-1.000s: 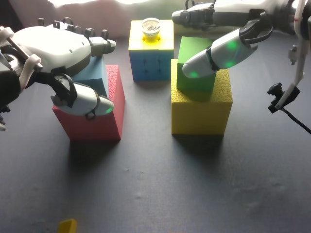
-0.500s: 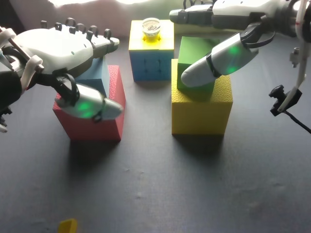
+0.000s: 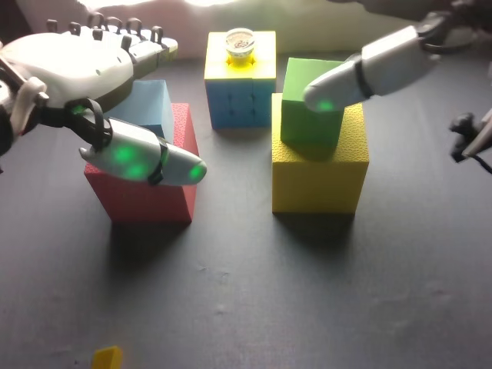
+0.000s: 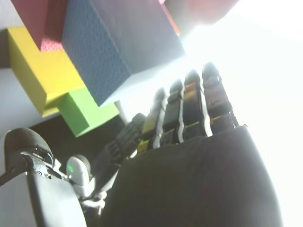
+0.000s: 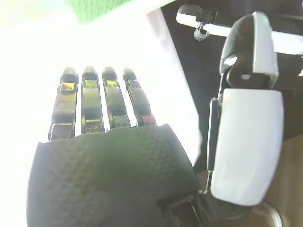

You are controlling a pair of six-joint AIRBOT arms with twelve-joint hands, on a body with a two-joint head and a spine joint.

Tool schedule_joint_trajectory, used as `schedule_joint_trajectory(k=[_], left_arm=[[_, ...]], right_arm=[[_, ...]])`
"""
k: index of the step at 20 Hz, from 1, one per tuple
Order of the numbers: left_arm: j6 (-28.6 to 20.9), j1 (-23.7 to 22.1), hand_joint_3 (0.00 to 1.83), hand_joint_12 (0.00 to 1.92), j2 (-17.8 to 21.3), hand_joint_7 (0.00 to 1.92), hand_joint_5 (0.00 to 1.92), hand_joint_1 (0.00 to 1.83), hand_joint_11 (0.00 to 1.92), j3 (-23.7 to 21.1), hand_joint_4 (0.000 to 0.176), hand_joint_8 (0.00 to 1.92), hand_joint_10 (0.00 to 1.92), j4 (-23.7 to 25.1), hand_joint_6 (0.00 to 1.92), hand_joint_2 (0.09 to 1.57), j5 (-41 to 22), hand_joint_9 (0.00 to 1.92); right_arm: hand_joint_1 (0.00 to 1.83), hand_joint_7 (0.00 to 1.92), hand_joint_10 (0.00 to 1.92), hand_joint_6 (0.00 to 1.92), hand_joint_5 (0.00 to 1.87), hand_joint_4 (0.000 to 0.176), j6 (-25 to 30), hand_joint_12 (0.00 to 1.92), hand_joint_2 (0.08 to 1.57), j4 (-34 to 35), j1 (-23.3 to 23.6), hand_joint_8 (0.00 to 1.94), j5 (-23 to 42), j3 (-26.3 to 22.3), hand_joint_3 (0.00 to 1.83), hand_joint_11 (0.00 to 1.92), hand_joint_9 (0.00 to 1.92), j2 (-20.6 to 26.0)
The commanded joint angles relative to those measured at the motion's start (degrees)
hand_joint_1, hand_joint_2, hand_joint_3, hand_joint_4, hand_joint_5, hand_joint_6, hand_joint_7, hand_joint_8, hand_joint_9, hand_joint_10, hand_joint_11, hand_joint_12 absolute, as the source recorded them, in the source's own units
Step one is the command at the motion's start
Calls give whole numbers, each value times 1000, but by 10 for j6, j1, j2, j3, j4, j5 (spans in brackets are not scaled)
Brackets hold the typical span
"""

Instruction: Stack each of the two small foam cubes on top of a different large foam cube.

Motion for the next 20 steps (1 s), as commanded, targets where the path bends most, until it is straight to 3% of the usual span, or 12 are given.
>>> schedule_joint_trajectory(k=[1,3,6,10,14,19,20], left_arm=[[1,-7,0,0,13,0,0,310,0,-2,0,0,0,21,0,861,-28,0],[2,-4,0,0,34,0,0,316,0,-15,0,0,0,22,0,862,-28,0],[3,3,0,0,61,19,0,332,0,-30,0,7,1,23,0,871,-29,3],[-7,22,0,11,101,54,21,352,21,-51,0,17,17,31,8,884,-29,44],[-82,65,12,20,135,41,4,369,32,-68,0,7,8,87,1,917,-29,29],[-121,101,4,22,166,66,27,395,45,-79,0,21,21,119,11,914,-29,53],[-130,108,1,200,171,87,42,402,8,-80,0,21,6,126,16,909,-29,86]], right_arm=[[649,0,0,0,0,0,4,8,850,4,-1,0,80,0,0,16,0,16],[600,0,0,0,0,0,4,14,849,-33,-11,0,132,-1,0,28,0,37],[646,0,0,0,0,0,-5,15,853,-42,-20,0,148,-3,0,26,0,60],[665,0,0,0,0,0,27,16,881,-114,-40,0,110,-27,7,24,0,103],[697,0,0,0,0,0,30,17,905,-203,-76,0,67,-89,12,21,0,145],[696,0,0,0,0,0,32,26,936,-207,-104,0,50,-102,15,28,0,171],[704,0,0,0,0,0,32,26,928,-217,-110,0,57,-102,9,24,0,177]])
